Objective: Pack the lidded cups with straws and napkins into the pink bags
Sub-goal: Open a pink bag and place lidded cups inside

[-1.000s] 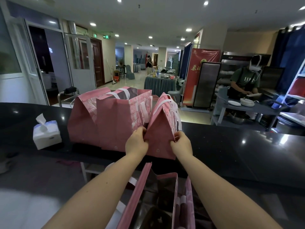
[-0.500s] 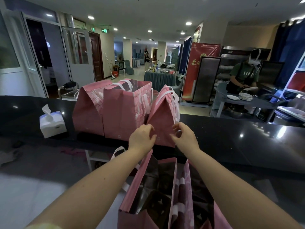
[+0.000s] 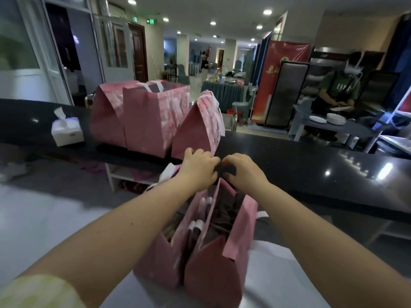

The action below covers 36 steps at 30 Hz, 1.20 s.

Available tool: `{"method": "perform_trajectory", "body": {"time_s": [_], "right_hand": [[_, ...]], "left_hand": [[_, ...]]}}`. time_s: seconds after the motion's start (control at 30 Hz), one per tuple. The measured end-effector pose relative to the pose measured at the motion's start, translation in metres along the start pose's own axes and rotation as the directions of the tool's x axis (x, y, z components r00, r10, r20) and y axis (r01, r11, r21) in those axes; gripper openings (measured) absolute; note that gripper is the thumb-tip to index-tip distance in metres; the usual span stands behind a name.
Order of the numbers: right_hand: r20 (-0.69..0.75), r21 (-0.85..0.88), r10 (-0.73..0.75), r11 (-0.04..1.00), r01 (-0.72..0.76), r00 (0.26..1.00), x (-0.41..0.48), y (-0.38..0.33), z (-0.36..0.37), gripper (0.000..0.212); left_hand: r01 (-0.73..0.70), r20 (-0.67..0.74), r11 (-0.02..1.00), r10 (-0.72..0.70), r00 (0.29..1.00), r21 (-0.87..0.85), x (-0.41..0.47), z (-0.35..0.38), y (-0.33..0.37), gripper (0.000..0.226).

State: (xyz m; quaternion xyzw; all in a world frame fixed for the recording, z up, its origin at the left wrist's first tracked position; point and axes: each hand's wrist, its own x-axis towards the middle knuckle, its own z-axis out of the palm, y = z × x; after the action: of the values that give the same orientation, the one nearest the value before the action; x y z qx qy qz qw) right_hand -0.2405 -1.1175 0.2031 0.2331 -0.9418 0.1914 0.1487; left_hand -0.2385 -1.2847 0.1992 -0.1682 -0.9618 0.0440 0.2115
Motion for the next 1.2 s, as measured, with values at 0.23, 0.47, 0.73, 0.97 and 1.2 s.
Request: {"method": "perform_trajectory", "body": {"time_s": [0.23,0.47,0.73,0.97,1.2], "right_hand": [[0.128,-0.036,-0.142,0.988,0.148,0.982,-0.062,0.035,-0.019,0.033],[0.221,-0.096,-0.124,0.984,0.148,0.967,-0.096,0.049,-0.014,0.052],[0.208,0.162,-0.196,0.973,0.164,0.958,-0.142,0.012,0.011,0.045],[0.085,-0.021,-0.077,0.997,0.079,0.993,-0.18,-0.016,0.042,0.046],[-0.278,0.11,0.0,0.993,0.031,0.961,-0.21,-0.001,0.045,0.017]], "left_hand": [[0.119,0.041,0.992,-0.117,0.992,-0.045,-0.041,-0.006,0.058,0.033],[0.358,0.073,0.92,-0.35,0.934,-0.158,-0.099,-0.016,0.073,0.025],[0.449,0.105,0.871,-0.437,0.893,-0.199,-0.145,-0.001,0.103,0.025],[0.468,0.103,0.815,-0.463,0.88,-0.34,-0.159,0.003,0.11,0.023],[0.447,0.103,0.703,-0.475,0.874,-0.553,-0.165,0.006,0.13,0.019]]}}
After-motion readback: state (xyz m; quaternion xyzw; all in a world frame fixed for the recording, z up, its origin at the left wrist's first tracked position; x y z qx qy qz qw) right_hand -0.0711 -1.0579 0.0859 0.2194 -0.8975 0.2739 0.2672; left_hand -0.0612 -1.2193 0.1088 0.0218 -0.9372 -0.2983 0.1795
